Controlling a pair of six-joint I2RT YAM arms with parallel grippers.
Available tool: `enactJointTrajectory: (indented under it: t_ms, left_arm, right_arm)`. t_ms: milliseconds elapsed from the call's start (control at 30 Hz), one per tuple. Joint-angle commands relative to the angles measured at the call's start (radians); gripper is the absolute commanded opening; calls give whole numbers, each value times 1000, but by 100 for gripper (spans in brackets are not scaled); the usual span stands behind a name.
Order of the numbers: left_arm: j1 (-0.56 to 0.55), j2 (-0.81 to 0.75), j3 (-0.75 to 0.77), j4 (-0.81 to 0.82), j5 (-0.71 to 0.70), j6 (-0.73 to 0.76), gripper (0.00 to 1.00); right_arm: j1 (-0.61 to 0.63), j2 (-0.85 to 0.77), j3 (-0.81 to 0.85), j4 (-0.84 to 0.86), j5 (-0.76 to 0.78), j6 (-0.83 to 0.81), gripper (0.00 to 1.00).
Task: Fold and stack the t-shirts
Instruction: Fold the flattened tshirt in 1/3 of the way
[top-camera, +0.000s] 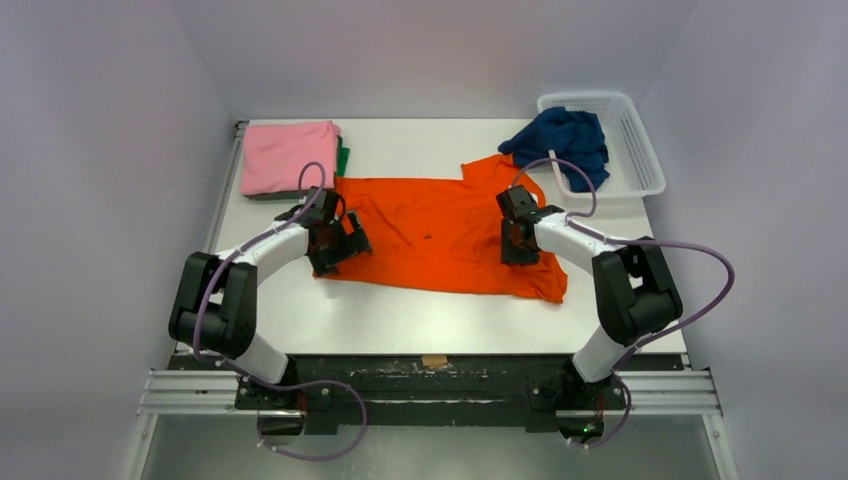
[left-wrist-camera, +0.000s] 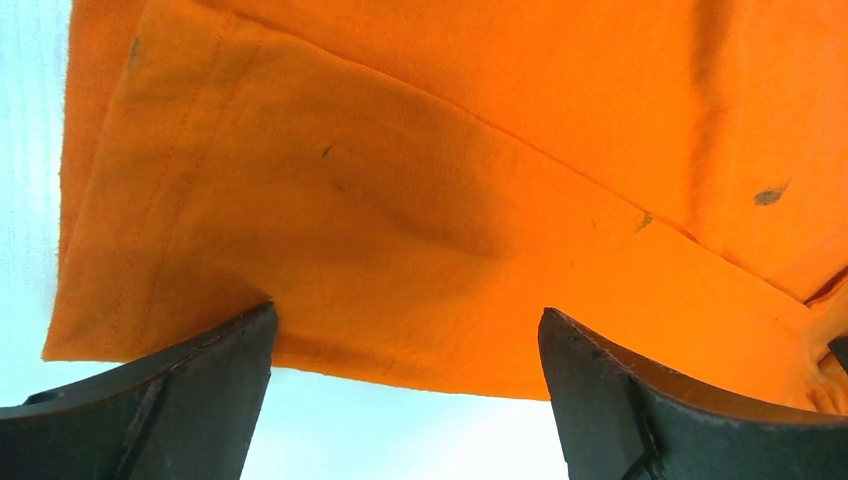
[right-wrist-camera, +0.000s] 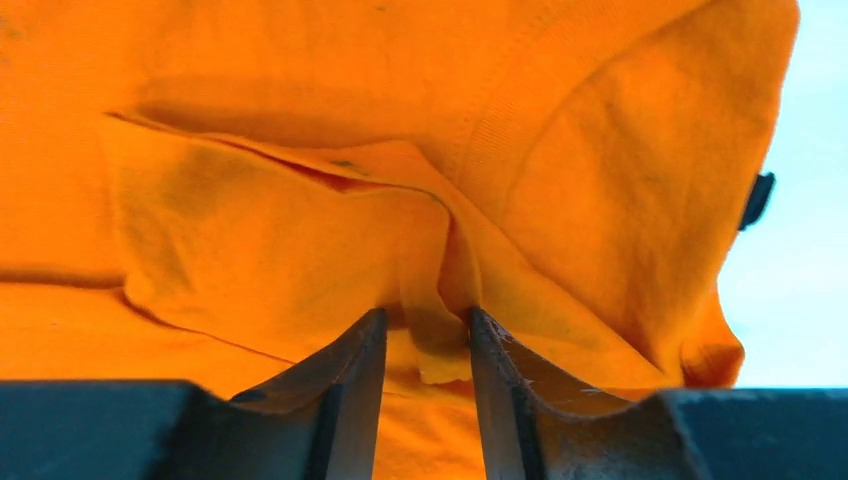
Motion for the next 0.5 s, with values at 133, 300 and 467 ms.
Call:
enactJointTrajectory:
  t_ms: [133, 300, 467]
  left_arm:
    - [-1, 23, 12, 1, -47, 23, 100]
    - [-1, 29, 19, -5, -50, 28, 100]
    - [-1, 30, 27, -17, -48, 40, 100]
  right_arm:
    - [-2, -1, 55, -85, 150, 18, 15]
    - [-2, 1, 111, -81, 186, -39, 0]
    - [-4, 66, 214, -68, 309, -219, 0]
